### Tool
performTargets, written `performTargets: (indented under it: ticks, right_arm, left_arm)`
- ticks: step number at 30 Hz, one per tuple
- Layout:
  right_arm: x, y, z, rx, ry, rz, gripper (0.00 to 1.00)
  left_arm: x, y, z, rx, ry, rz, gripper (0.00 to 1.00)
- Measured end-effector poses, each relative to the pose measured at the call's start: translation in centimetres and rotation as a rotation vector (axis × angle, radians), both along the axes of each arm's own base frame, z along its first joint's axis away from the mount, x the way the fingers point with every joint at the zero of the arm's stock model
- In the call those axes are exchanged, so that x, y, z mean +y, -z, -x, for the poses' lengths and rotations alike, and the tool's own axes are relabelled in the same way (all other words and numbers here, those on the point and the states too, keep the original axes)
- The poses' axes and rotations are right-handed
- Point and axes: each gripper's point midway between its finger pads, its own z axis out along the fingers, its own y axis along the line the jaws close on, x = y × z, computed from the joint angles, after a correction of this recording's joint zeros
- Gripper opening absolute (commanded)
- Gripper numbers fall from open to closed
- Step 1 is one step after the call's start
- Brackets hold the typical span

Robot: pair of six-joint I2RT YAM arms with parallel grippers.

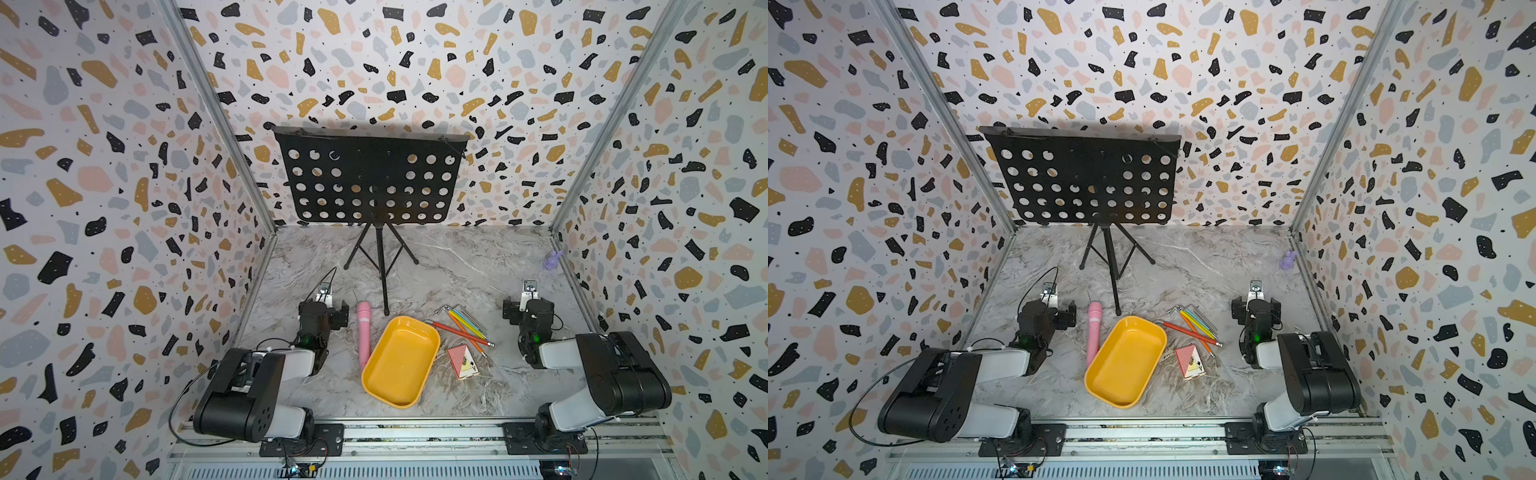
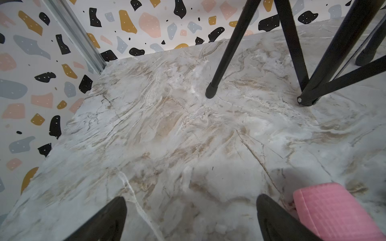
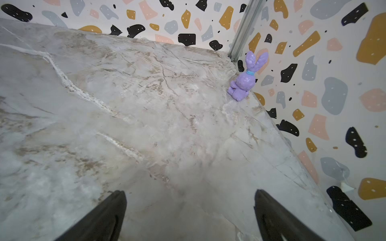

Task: Put the hex key on the desktop into the storage box
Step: Pick up the Allen key from the center of the board.

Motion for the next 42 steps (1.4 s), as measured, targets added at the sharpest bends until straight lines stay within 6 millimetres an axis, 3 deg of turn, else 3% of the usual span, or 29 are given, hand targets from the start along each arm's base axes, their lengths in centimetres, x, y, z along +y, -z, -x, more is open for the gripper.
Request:
performTargets:
  ticks: [22, 25, 28, 31, 36, 39, 42]
  right_arm:
    - [0.0, 0.0, 0.0, 0.0, 0.001, 0.0, 1.0]
    - [0.0, -0.1, 0.1, 0.005, 0.001, 0.001, 1.0]
    - [0.3, -1.0, 0.2, 0.009, -0.008, 0.007, 1.0]
    - [0.7, -3.4, 0.0, -0.022, -0.011, 0.018, 1.0]
    - [1.2, -9.0, -0.1, -0.11, -0.001, -0.046, 1.0]
    - [1.7, -13.5, -0.2, -0.154, 0.0, -0.134, 1.0]
    - [2.4, -20.0, -0.5, -0.208, -0.003, -0.274, 1.0]
  left_arm:
    - [0.1, -0.1, 0.0, -0.004, -0.009, 0.003, 1.0]
    - [-0.2, -1.1, 0.3, -0.035, -0.001, 0.0, 1.0]
    - [-1.3, -3.5, 1.2, -0.096, 0.021, -0.014, 1.0]
    - [-2.5, -7.0, 2.3, -0.179, 0.046, 0.011, 1.0]
    - [-1.6, -10.8, 4.1, -0.246, -0.002, 0.066, 1.0]
    - [-1.1, -13.8, 4.8, -0.25, -0.034, 0.108, 1.0]
    - [-0.5, -19.2, 5.6, -0.251, -0.098, 0.229, 1.0]
